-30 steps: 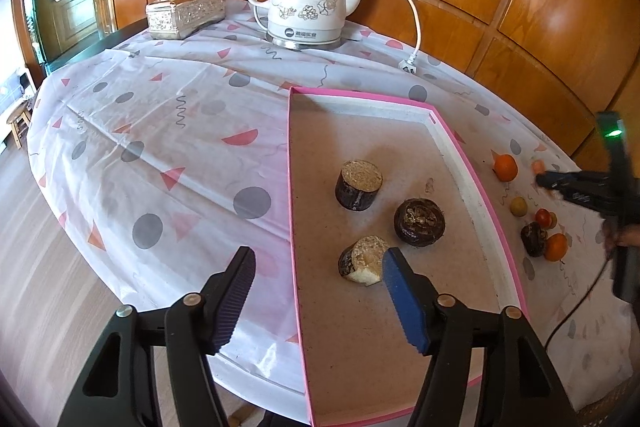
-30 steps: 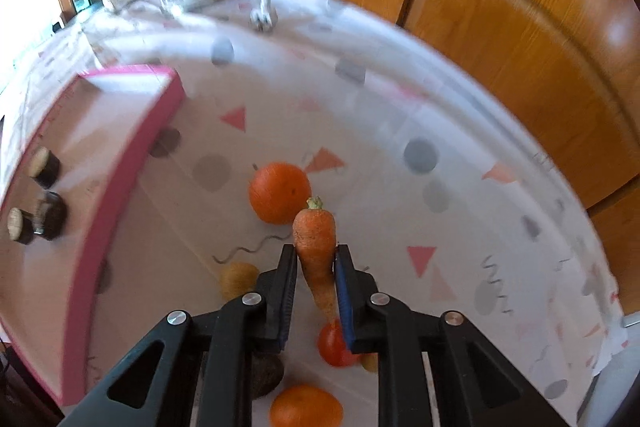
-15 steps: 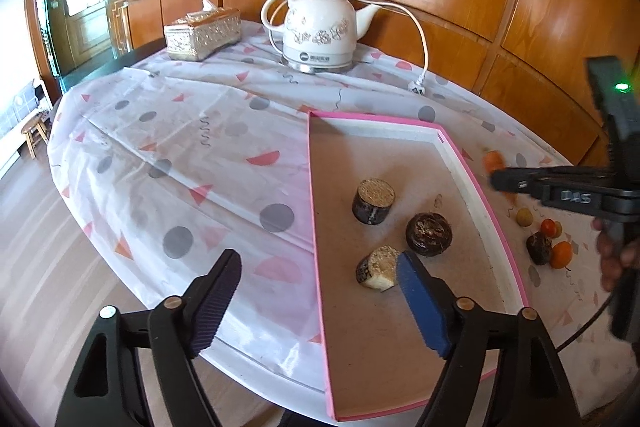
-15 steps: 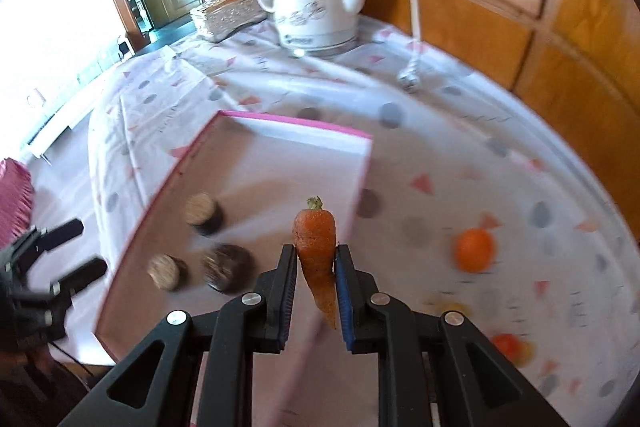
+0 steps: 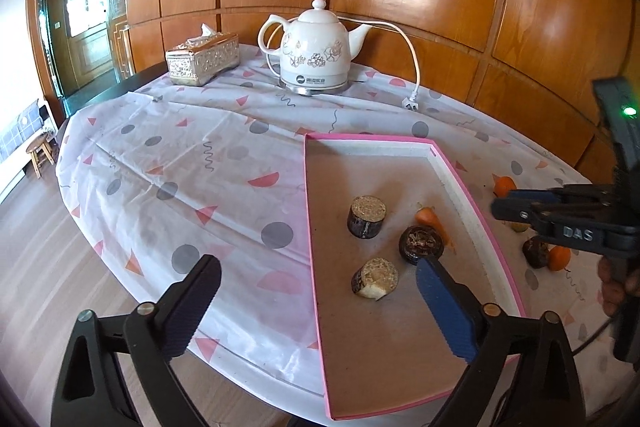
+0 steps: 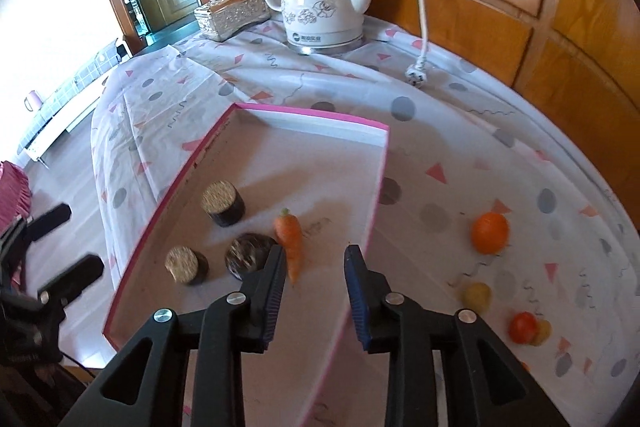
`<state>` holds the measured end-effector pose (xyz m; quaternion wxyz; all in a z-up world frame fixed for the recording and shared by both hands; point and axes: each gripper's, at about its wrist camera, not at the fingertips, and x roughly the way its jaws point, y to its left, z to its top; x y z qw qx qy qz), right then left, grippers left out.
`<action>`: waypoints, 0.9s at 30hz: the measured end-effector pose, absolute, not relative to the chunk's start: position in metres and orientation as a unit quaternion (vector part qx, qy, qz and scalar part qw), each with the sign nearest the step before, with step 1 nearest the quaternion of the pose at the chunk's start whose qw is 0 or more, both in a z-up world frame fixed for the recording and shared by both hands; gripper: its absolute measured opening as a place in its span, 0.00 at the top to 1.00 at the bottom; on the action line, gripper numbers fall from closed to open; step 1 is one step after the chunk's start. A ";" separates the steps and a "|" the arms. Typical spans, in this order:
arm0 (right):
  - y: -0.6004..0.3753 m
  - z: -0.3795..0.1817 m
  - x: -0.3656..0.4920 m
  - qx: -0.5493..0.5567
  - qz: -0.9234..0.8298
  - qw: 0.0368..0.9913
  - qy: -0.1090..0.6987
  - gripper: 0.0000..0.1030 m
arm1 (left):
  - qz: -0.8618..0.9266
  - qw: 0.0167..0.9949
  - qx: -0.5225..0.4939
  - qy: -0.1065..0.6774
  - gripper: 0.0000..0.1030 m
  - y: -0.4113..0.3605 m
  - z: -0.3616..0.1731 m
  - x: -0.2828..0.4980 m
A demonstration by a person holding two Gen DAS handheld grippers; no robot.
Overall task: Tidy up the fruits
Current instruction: 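Carry the carrot into the tray and open the right gripper, then withdraw the right gripper from the tray, then move the left gripper toward the small yellow round fruit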
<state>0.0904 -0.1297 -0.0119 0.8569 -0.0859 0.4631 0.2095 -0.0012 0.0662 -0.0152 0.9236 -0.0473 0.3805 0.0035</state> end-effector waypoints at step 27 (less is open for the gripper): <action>-0.274 0.003 0.041 -0.098 0.071 0.881 0.456 0.66 | 0.004 0.935 -0.008 0.355 0.00 0.035 0.000 0.000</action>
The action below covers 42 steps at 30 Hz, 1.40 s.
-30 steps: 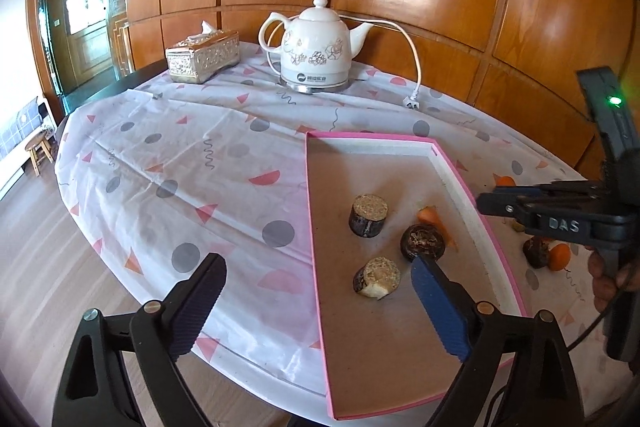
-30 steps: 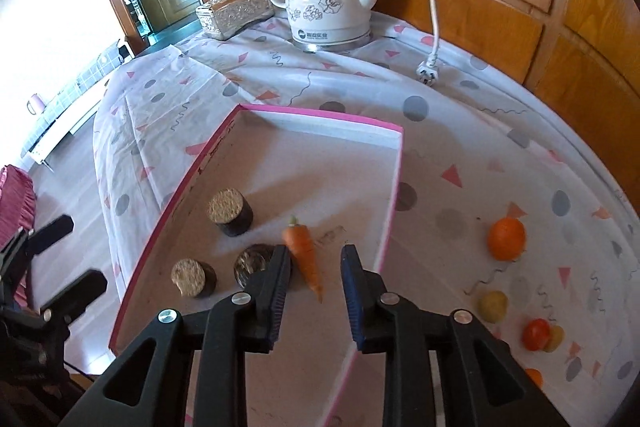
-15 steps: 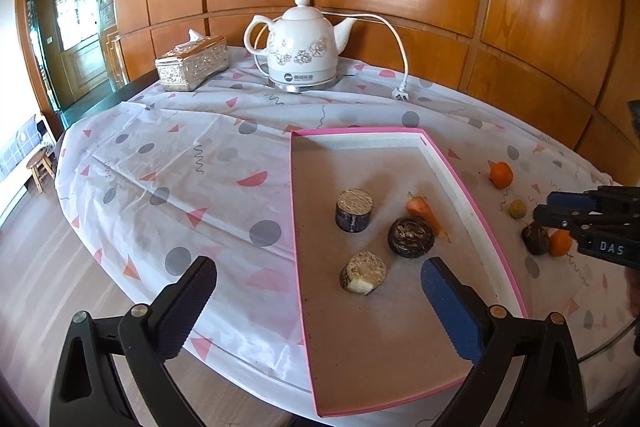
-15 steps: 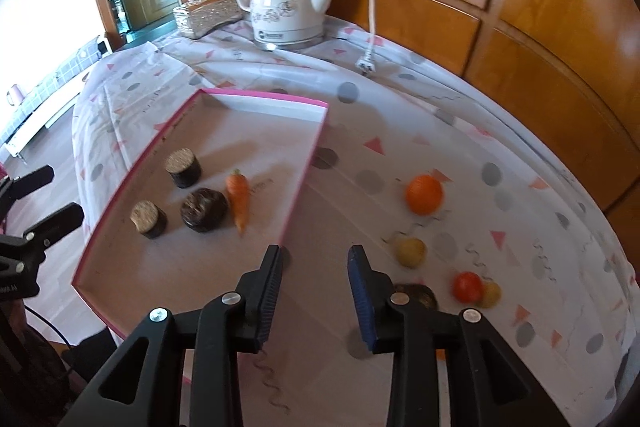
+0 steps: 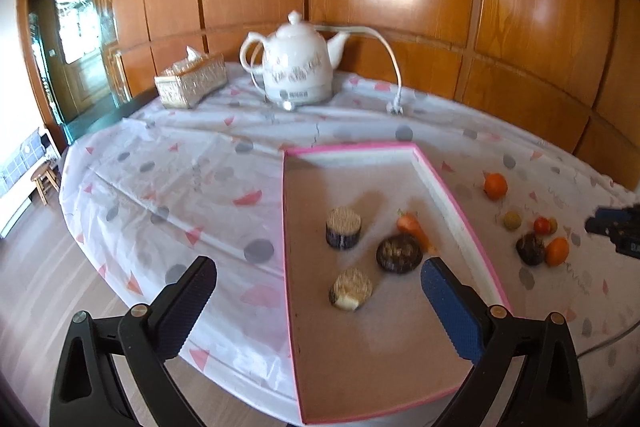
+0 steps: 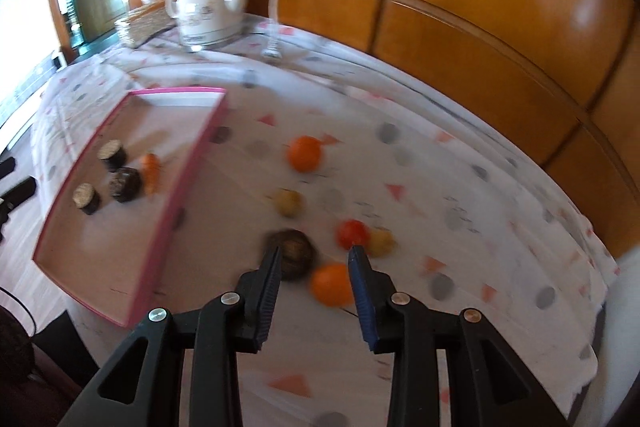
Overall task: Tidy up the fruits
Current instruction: 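Move the left gripper toward the small yellow round fruit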
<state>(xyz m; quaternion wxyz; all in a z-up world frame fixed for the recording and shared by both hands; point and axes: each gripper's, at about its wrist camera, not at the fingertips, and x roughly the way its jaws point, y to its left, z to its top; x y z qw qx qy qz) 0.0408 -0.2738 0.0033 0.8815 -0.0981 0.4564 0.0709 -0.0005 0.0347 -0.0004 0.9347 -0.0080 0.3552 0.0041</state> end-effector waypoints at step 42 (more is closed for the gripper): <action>-0.571 -0.042 -0.015 0.215 -0.303 0.793 0.483 0.63 | -0.176 0.905 0.049 0.385 0.00 -0.121 0.001 0.057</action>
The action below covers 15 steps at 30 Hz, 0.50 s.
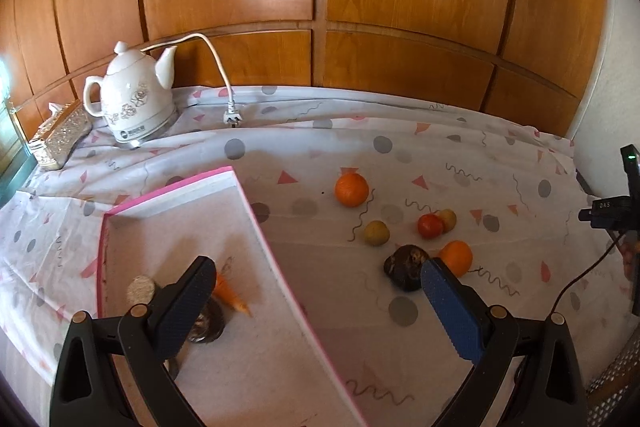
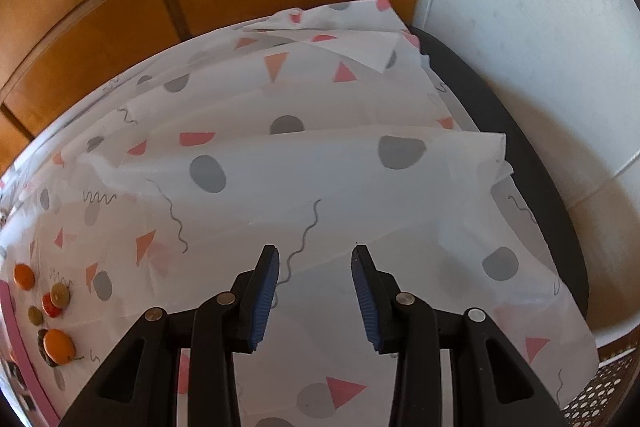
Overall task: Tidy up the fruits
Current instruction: 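Move the left gripper toward the small yellow round fruit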
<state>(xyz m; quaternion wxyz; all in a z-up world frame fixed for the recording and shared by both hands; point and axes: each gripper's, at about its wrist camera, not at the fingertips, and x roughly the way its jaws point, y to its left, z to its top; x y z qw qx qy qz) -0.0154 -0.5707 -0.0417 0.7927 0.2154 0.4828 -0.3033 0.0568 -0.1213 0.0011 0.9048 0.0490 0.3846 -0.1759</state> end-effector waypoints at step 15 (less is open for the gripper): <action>-0.616 -0.024 -0.066 0.306 -0.405 0.765 0.395 0.63 | -0.182 0.870 0.086 0.450 0.00 -0.160 -0.032 0.103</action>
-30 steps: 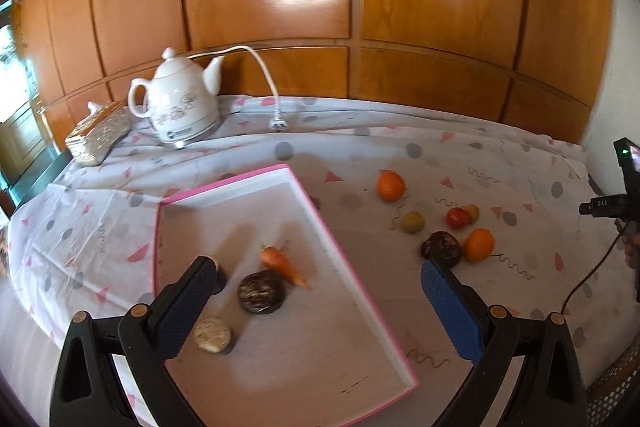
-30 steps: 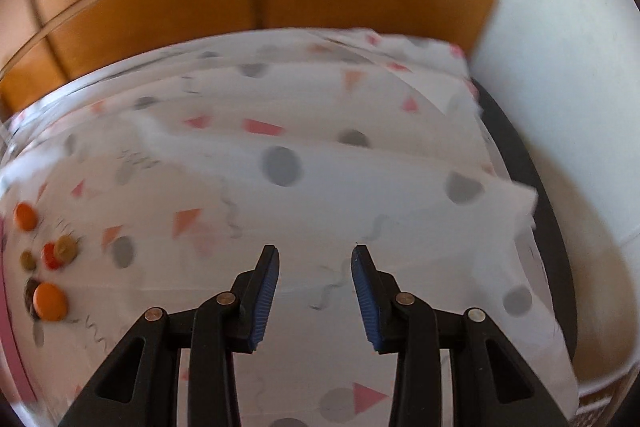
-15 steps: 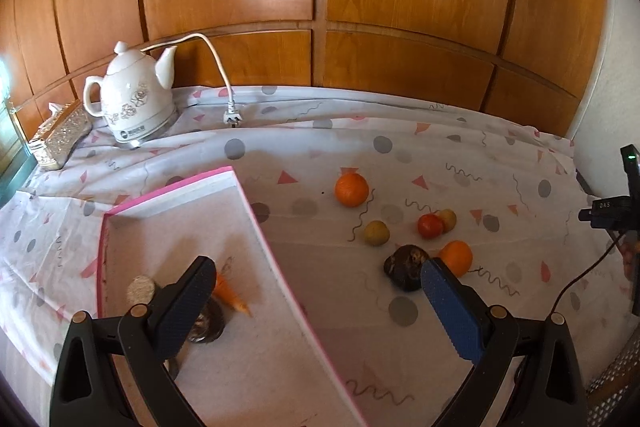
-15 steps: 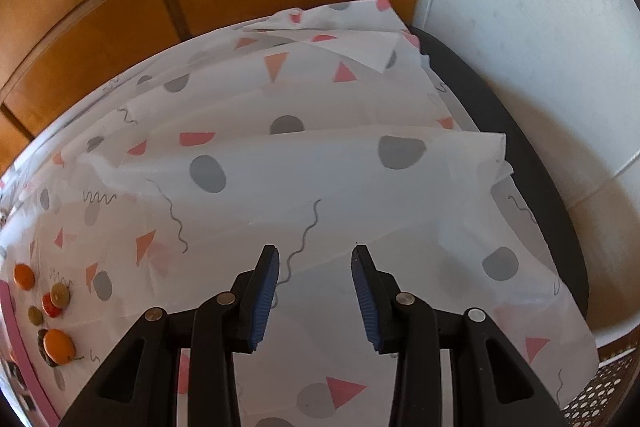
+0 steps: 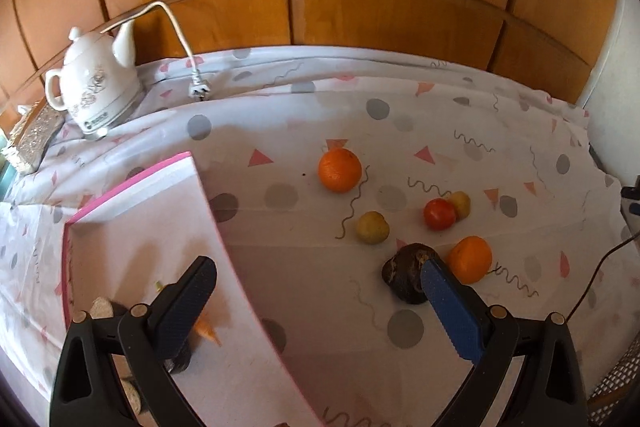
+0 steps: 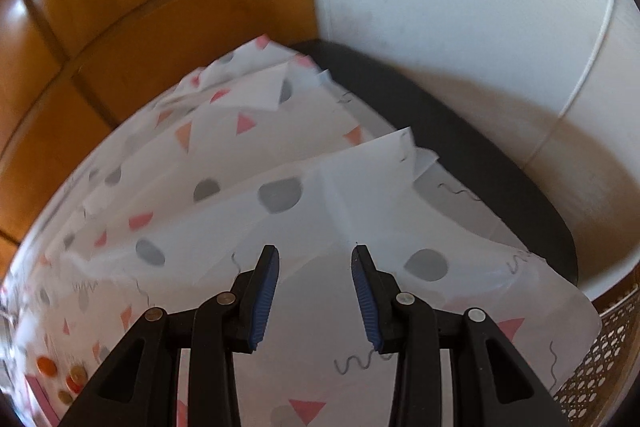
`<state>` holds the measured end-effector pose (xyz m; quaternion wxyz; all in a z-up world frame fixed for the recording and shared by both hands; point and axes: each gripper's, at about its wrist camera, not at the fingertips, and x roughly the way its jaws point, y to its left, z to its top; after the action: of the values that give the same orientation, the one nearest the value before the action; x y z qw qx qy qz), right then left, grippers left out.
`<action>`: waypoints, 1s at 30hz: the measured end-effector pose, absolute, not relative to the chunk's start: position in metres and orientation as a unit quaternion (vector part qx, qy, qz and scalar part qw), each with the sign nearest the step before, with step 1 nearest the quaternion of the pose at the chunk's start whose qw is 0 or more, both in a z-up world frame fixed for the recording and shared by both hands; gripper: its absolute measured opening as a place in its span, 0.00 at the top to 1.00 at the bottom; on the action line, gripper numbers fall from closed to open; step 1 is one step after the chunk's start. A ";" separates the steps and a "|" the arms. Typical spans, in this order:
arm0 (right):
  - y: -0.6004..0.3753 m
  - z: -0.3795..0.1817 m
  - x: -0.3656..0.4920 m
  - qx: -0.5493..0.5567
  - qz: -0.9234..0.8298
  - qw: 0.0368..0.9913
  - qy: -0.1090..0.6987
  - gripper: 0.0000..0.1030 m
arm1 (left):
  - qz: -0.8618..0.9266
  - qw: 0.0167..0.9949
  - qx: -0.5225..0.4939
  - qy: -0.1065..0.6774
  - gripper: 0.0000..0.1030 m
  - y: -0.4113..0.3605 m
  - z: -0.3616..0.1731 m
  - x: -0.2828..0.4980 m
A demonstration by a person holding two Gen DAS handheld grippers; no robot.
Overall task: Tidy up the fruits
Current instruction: 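Move the left gripper toward the small yellow round fruit, then close the left gripper around the yellow fruit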
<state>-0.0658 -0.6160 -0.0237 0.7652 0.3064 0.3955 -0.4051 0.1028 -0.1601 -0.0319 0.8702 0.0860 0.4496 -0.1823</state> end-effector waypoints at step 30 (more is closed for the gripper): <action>-0.610 -0.028 -0.055 0.307 -0.369 0.779 0.403 0.63 | -0.182 0.818 0.022 0.545 0.75 -0.186 -0.084 0.158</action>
<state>-0.0548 -0.6101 -0.0283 0.7790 0.3068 0.4033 -0.3693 0.1579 -0.1858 -0.0842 0.8181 0.0223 0.5451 -0.1821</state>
